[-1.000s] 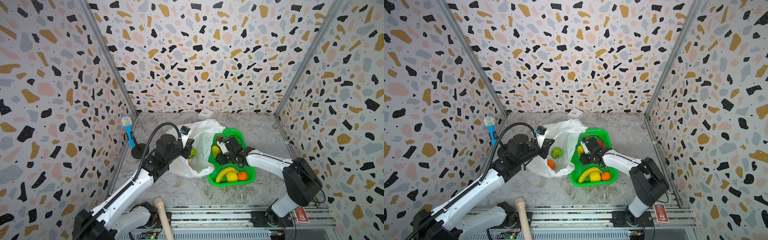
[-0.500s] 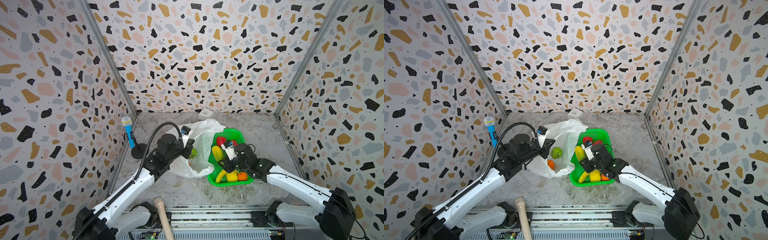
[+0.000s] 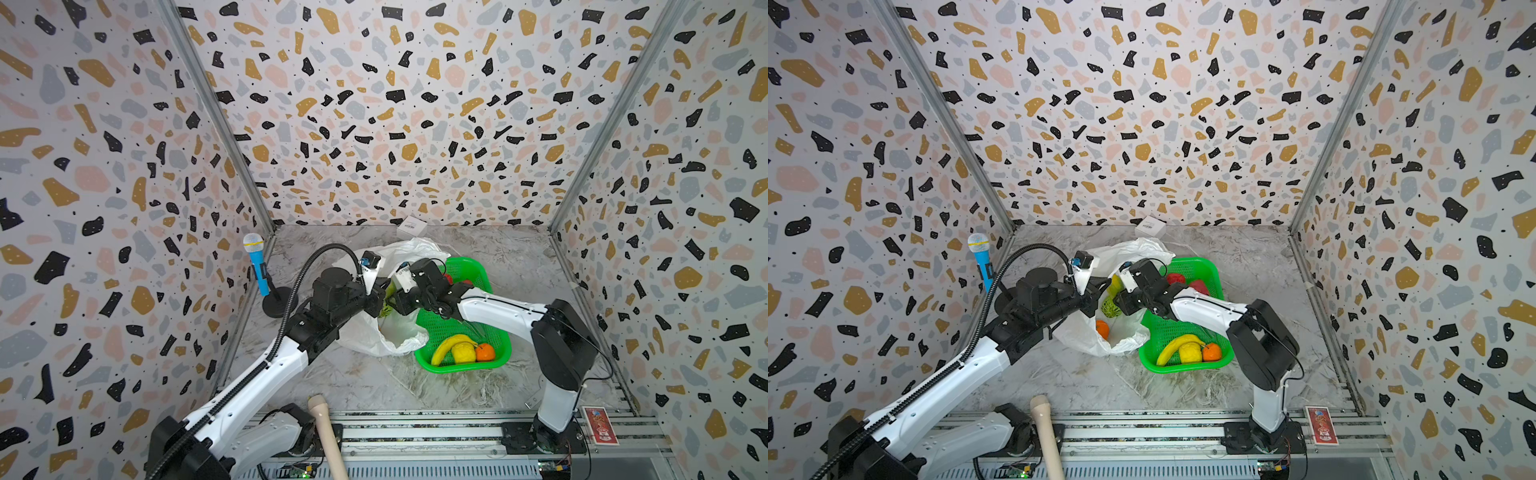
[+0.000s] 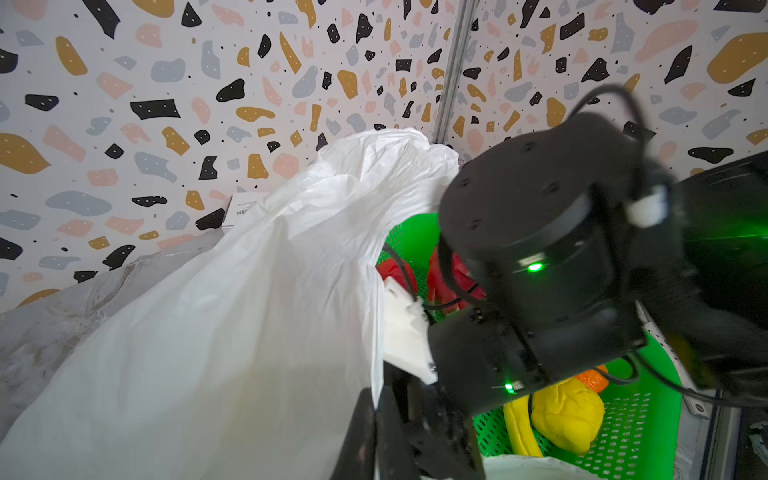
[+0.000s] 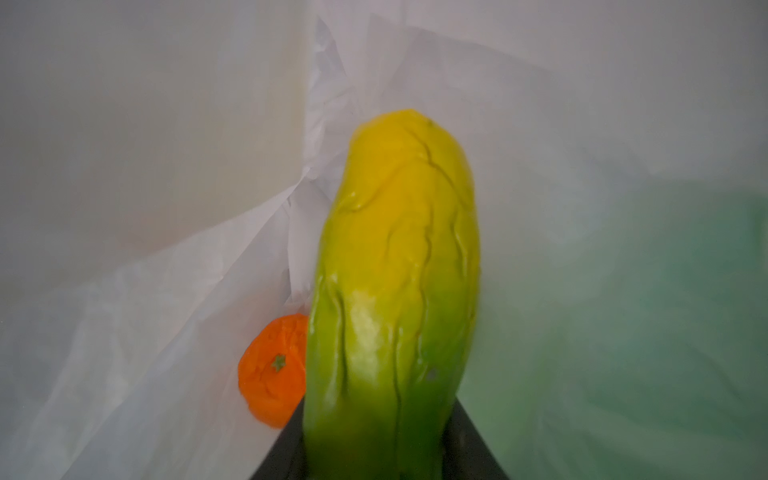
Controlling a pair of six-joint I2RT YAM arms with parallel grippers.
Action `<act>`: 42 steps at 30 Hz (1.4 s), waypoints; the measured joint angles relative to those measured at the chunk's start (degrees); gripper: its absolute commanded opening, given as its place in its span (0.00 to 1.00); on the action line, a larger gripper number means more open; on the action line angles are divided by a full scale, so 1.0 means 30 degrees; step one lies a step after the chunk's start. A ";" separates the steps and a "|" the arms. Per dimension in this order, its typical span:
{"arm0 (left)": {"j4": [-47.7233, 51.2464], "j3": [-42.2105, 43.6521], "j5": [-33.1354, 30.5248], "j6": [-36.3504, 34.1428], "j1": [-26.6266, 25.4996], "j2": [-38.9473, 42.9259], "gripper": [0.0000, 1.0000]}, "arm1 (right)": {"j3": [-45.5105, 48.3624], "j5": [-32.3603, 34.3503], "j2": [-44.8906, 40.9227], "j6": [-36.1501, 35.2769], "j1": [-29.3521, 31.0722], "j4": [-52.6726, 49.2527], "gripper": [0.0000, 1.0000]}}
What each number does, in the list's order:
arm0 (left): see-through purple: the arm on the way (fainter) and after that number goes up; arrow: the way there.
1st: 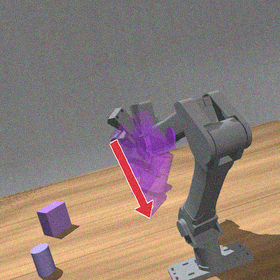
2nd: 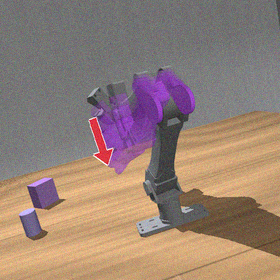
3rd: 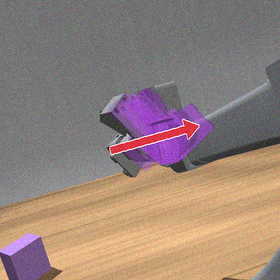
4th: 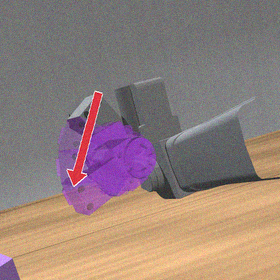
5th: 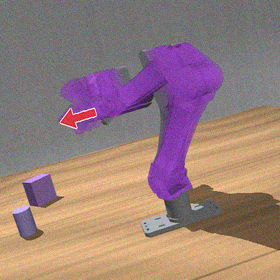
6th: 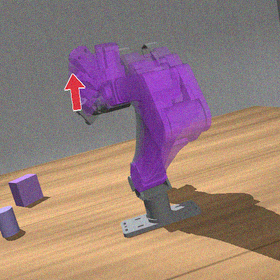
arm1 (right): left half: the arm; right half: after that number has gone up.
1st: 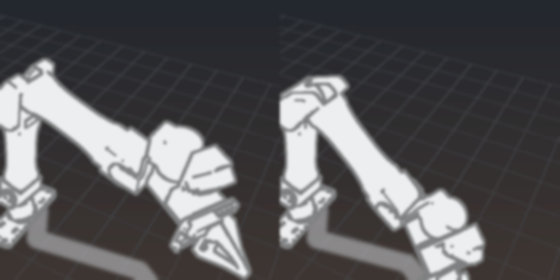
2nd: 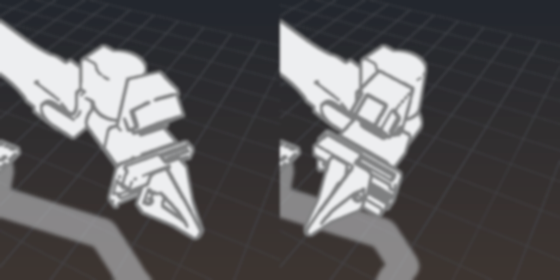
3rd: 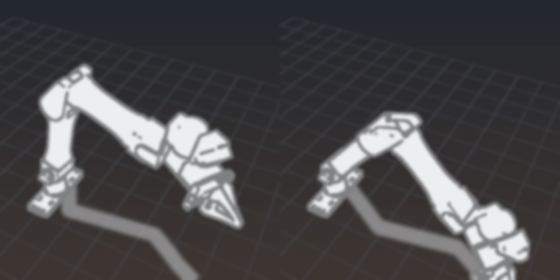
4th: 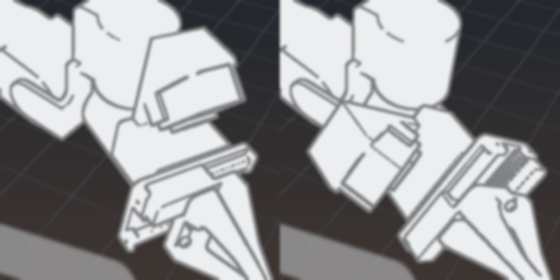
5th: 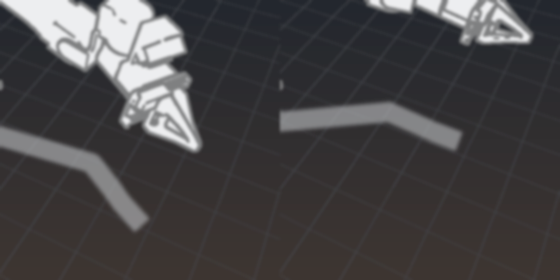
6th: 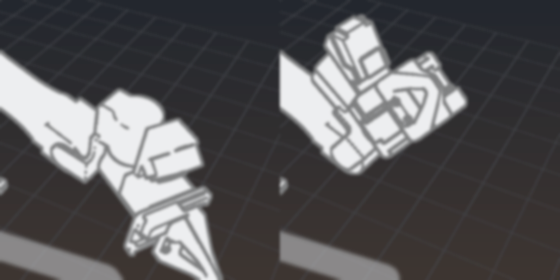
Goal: Place the fruits into the plastic bag
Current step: 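Lift the yellow mango with the right gripper and release it into the bag, then lower the right gripper into the basket onto the bumpy yellow fruit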
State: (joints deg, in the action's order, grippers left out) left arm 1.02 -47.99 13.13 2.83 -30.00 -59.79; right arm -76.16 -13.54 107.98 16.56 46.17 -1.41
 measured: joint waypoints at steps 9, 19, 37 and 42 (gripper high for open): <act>-0.0073 0.0197 0.0051 -0.0007 0.0000 0.0087 0.00 | -0.0896 0.0175 0.0852 0.0481 -0.0175 0.0488 0.84; -0.0321 0.0437 0.0044 -0.0007 0.0000 0.0087 0.00 | 0.4386 0.0867 -0.6419 0.0430 -0.1129 -0.0204 0.84; -0.0925 0.0561 0.0036 -0.0073 0.0000 -0.0481 0.00 | 0.8306 0.2747 -1.2488 0.1494 -0.2390 -1.1278 0.80; -0.0933 0.0561 0.0029 -0.0080 0.0000 -0.0554 0.00 | 0.8779 0.2535 -1.2182 0.1676 -0.2237 -1.2903 0.81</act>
State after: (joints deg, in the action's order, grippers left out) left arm -1.78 -46.30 13.21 2.59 -30.00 -61.45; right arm -49.82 -5.93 71.44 21.58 39.46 -40.12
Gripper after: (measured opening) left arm 0.047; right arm 0.797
